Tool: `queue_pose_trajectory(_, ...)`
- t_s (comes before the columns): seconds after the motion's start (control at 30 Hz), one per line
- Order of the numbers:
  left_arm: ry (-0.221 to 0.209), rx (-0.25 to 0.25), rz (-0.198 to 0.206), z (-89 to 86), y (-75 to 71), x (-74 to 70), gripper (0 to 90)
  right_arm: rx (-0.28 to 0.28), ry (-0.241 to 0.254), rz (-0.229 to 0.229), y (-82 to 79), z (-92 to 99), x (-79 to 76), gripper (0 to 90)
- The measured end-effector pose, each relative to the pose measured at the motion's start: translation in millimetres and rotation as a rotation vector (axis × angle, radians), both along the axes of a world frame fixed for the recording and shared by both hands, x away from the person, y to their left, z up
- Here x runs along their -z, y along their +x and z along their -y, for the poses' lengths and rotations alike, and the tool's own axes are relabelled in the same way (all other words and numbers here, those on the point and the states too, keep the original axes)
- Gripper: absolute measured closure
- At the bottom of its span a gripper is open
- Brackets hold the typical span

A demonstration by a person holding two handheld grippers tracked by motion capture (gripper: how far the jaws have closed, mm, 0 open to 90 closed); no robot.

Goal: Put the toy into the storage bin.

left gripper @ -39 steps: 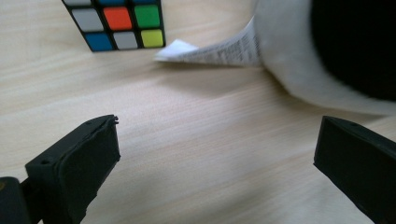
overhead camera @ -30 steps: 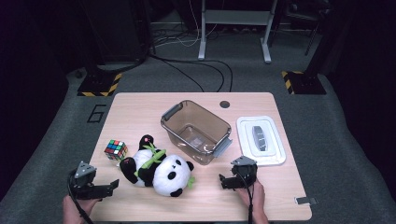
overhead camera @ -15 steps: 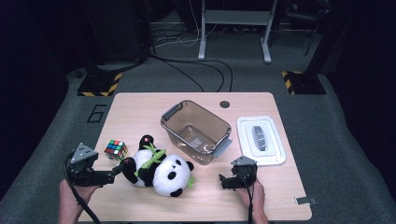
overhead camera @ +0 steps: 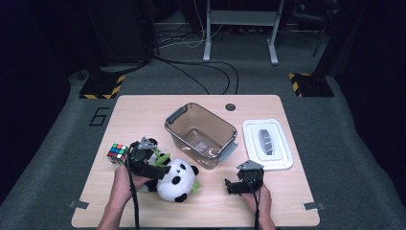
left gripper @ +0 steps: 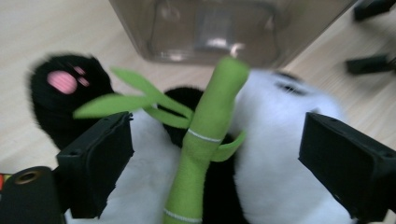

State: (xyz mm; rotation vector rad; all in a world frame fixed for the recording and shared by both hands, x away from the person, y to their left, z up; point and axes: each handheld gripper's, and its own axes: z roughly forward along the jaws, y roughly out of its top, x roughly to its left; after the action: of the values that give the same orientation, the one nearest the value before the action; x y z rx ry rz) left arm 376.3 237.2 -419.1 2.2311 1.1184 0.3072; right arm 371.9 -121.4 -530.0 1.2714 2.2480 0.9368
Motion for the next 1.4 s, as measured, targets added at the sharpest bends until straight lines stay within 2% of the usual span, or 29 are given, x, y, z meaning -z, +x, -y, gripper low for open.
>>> queue_pose_trajectory(0.03, -0.038, -0.018, -0.012, -1.2, 0.2, 5.8, 11.2, 0.002, 0.001, 0.0, -0.3, -0.1, 0.0, 0.0)
queue_pose_trajectory(0.07, -0.038, -0.018, -0.012, -1.2, 0.2, 5.8, 11.7, 0.002, 0.001, 0.0, -0.3, -0.1, 0.0, 0.0)
queue_pose_trajectory(0.1, -0.064, -0.042, -0.019, -4.3, 1.1, 10.2, 13.3, 0.003, 0.002, -0.002, -0.4, -0.3, 0.0, 0.0)
queue_pose_trajectory(0.17, -0.069, -0.047, -0.03, -4.1, 0.9, 11.7, 16.2, 0.001, 0.001, -0.001, -0.3, -0.2, 0.0, 0.0)
queue_pose_trajectory(0.2, -0.05, -0.038, -0.032, -2.9, -0.7, 15.7, 23.8, -0.004, 0.001, 0.0, -0.3, -0.2, 0.0, 0.0)
queue_pose_trajectory(0.23, -0.05, -0.038, -0.032, -2.9, -0.7, 15.7, 26.8, -0.005, -0.002, 0.002, -0.1, 0.0, 0.1, 0.0)
queue_pose_trajectory(0.3, -0.064, -0.031, -0.057, -6.4, 2.7, 15.4, 34.6, -0.003, 0.002, 0.001, 0.1, -0.6, 0.0, 0.0)
queue_pose_trajectory(0.33, -0.064, -0.031, -0.057, -6.4, 2.7, 15.4, 38.6, 0.001, 0.004, -0.002, 0.0, -0.9, -0.1, 0.0)
queue_pose_trajectory(0.37, -0.084, -0.035, -0.055, -8.4, 1.6, 16.3, 42.8, 0.001, 0.004, -0.002, -0.1, -0.9, -0.1, 0.0)
queue_pose_trajectory(0.43, -0.105, -0.036, -0.041, -9.7, -2.4, 18.4, 50.7, 0.001, 0.004, -0.002, -0.1, -1.0, -0.1, 0.0)
queue_pose_trajectory(0.5, -0.108, -0.031, -0.029, -11.3, -2.9, 19.3, 62.2, 0.001, 0.004, -0.002, 0.0, -0.9, -0.1, 0.0)
queue_pose_trajectory(0.53, -0.114, -0.037, -0.007, -13.1, -4.7, 20.9, 66.1, 0.001, 0.004, -0.002, 0.0, -0.9, -0.1, 0.0)
queue_pose_trajectory(0.57, -0.114, -0.037, -0.007, -13.1, -4.7, 20.9, 69.8, 0.0, 0.004, -0.002, -0.1, -0.8, 0.0, 0.0)
queue_pose_trajectory(0.6, -0.038, -0.047, 0.041, -12.4, -7.0, 22.3, 75.1, -0.001, 0.003, 0.0, 0.0, -0.7, 0.0, 0.0)
queue_pose_trajectory(0.67, -0.053, -0.041, 0.05, -15.9, -8.7, 23.2, 76.1, 0.001, 0.003, 0.0, 0.1, -0.8, 0.0, 0.0)
queue_pose_trajectory(0.73, -0.034, -0.033, 0.063, -15.2, -11.1, 19.8, 76.6, 0.001, 0.003, 0.0, 0.2, -0.7, 0.1, 0.0)
queue_pose_trajectory(0.77, -0.05, -0.048, 0.083, -14.1, -12.3, 19.4, 76.8, 0.002, 0.003, 0.001, 0.2, -0.7, 0.0, 0.1)
queue_pose_trajectory(0.9, -0.101, -0.043, 0.096, -21.6, -15.5, 16.6, 77.3, 0.004, 0.004, -0.001, 0.1, -0.7, -0.1, 0.2)
queue_pose_trajectory(1.1, -0.138, -0.03, 0.105, -27.7, -20.3, 12.2, 77.4, 0.009, 0.006, 0.001, 0.5, -0.8, -0.1, 0.4)
queue_pose_trajectory(1.17, -0.171, -0.021, 0.112, -29.8, -23.5, 10.7, 77.4, 0.01, 0.007, -0.001, 0.4, -1.0, -0.2, 0.3)
queue_pose_trajectory(1.4, -0.189, 0.023, 0.127, -34.8, -29.5, -1.4, 77.3, 0.019, 0.012, -0.001, 0.4, -1.6, -0.1, 0.3)
